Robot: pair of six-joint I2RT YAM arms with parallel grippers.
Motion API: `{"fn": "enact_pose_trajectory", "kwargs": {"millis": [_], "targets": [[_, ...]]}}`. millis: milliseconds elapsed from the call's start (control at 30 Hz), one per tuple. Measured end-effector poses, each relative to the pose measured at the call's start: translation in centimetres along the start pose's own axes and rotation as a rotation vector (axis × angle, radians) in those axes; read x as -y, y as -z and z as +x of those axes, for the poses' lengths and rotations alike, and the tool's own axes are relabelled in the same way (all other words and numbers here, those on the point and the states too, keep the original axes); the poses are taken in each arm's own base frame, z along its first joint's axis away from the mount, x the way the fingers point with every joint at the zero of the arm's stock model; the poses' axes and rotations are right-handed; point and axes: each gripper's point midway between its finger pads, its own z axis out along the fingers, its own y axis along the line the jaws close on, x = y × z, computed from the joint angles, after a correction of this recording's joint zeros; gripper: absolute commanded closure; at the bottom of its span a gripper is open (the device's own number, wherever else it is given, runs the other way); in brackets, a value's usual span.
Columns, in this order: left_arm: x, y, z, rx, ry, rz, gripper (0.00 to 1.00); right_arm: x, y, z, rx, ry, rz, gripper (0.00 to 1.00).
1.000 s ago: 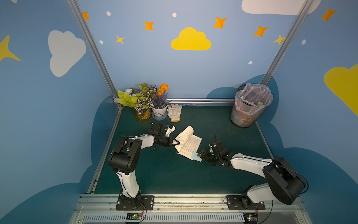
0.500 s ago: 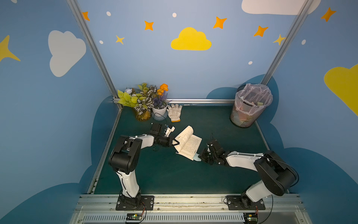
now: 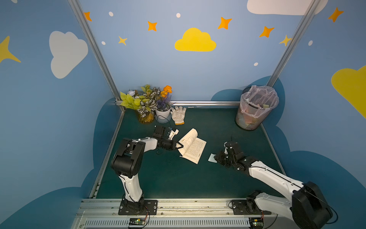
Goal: Peel off the used sticky note
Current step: Tear off the note from the book, then place the note in the trash bin.
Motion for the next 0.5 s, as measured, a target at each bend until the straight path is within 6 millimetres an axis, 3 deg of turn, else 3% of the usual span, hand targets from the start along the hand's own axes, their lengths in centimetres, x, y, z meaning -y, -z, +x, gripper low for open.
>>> {"fn": "enact_pose_trajectory", "kwargs": {"millis": [167,300,400,500], "targets": [[0.0,0.0,0.0,0.000,0.001,0.000,0.97,-5.1,7.6,-8.1,0.290,0.115,-0.023,1.00],[0.0,0.0,0.0,0.000,0.000,0.001,0.97,-7.8,12.8,-14.9,0.493,0.185,0.064,1.00],[0.0,0.0,0.0,0.000,0.000,0.002,0.97,-8.7,14.9,-19.8,0.601,0.213,0.163,1.00],[0.0,0.0,0.0,0.000,0.000,0.003,0.97,-8.7,15.7,-24.8,0.691,0.225,0.291,1.00]]}}
